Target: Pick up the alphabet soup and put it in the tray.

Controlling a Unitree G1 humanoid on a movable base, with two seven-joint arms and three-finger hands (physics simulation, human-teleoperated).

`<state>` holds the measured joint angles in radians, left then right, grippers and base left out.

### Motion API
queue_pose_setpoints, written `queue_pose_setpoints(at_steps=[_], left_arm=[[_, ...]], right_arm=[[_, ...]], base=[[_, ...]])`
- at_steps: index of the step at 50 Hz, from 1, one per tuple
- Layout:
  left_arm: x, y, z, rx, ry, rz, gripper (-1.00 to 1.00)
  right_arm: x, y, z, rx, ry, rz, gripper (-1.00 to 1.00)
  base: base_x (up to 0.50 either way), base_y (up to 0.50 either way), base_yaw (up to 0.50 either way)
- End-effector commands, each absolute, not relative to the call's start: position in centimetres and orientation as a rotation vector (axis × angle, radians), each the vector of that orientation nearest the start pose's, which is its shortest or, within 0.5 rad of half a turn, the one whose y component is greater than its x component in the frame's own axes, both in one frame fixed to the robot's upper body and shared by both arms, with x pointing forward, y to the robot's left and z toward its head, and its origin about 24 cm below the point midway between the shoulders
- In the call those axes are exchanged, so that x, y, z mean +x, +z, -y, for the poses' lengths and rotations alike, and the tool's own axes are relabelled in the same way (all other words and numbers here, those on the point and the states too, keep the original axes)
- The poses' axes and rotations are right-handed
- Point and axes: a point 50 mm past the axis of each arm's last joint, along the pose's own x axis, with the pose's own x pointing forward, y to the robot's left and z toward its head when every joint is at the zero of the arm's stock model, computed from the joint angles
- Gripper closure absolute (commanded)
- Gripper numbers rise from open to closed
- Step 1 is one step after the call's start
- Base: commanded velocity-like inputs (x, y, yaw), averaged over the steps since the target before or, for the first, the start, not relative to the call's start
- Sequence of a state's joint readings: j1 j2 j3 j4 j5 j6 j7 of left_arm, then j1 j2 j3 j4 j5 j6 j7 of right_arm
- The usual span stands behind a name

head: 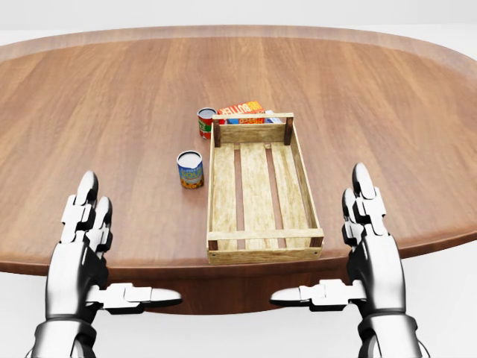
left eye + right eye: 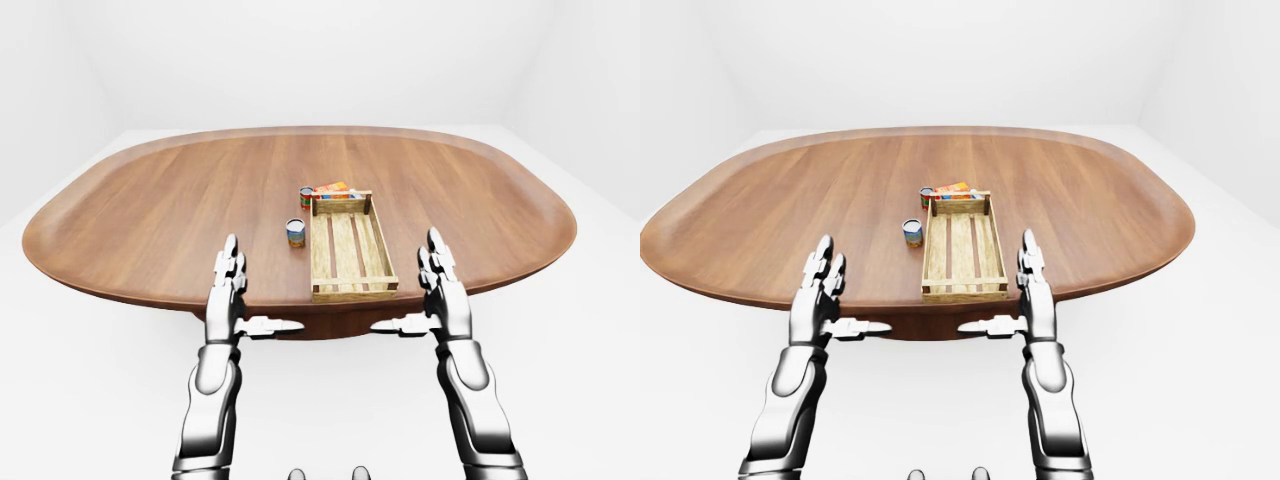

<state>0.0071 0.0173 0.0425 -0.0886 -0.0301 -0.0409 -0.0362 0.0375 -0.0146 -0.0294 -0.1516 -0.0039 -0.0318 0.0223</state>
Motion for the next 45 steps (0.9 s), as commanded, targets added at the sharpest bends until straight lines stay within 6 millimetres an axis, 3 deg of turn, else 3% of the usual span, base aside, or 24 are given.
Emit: queue_pose_setpoints(at_steps=[1, 9, 36, 45], left_arm=[[24.59, 8.51, -15.83, -0.015, -0.012, 0.234, -1.0], [24.45, 8.8, -15.71, 0.002, -0.021, 0.253, -1.0], [24.66, 8.65, -15.83, -0.004, -0.013, 0.247, -1.0], [24.63, 8.69, -15.87, -0.004, -0.011, 0.248, -1.0]], right_arm=[[23.38, 9.62, 15.52, -0.09, -0.013, 0.263, -1.0], [22.99, 10.54, 15.19, -0.103, 0.0, 0.276, -1.0], [23.48, 9.81, 14.92, -0.104, 0.016, 0.227, -1.0], [23.08, 10.54, 14.95, -0.078, 0.036, 0.265, -1.0]], base=[[0.0, 0.0, 0.0], [0.0, 0.0, 0.0], [0.0, 0.0, 0.0], [0.0, 0.0, 0.0]])
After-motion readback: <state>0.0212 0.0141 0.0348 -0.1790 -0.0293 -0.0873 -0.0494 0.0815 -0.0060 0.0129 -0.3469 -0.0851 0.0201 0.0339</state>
